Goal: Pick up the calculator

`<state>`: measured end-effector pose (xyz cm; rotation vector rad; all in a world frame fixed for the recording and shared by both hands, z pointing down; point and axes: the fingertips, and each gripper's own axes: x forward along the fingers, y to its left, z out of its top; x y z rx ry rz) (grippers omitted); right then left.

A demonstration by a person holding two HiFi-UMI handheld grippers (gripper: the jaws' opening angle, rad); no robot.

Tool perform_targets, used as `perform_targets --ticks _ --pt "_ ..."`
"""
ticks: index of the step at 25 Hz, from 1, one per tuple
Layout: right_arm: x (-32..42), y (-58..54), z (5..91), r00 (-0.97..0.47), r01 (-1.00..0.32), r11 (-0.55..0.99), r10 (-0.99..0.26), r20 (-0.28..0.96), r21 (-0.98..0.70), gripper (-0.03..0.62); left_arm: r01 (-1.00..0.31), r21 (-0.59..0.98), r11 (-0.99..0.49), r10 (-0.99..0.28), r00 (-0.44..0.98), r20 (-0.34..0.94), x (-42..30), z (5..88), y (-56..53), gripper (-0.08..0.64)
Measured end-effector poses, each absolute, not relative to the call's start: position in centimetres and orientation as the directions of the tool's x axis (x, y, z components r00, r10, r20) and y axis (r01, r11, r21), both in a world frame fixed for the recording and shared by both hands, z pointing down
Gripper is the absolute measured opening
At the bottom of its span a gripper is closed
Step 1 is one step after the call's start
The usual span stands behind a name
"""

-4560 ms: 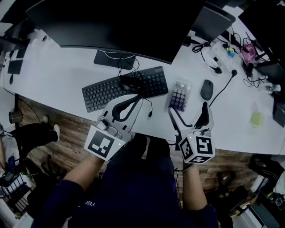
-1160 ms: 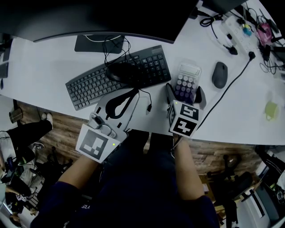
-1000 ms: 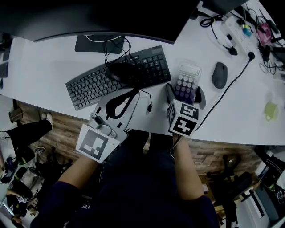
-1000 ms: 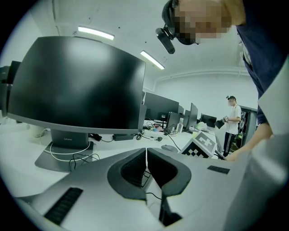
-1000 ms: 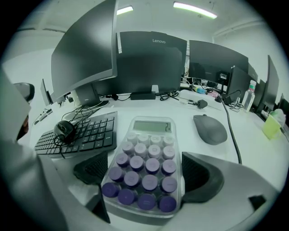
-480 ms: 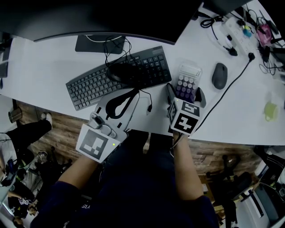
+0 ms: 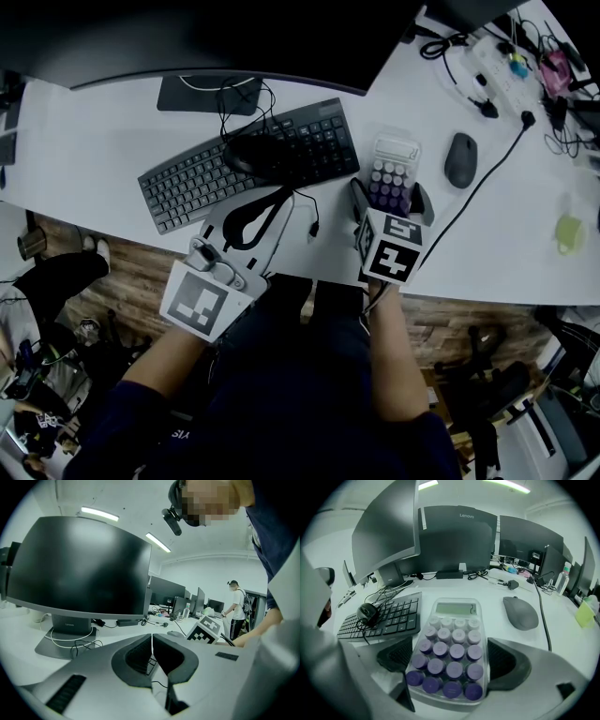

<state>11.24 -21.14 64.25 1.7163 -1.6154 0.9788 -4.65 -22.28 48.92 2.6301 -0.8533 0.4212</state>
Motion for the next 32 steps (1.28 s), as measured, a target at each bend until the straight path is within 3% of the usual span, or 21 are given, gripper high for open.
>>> perform_targets --ticks 32 --pt "12.4 -21.7 54.8 -0.029 -0.993 -0.062 -0.716 0.698 -0.105 0.495 -0.606 0.156 -0.780 -0.549 0.782 0.295 -4.0 43.0 -22.1 0.034"
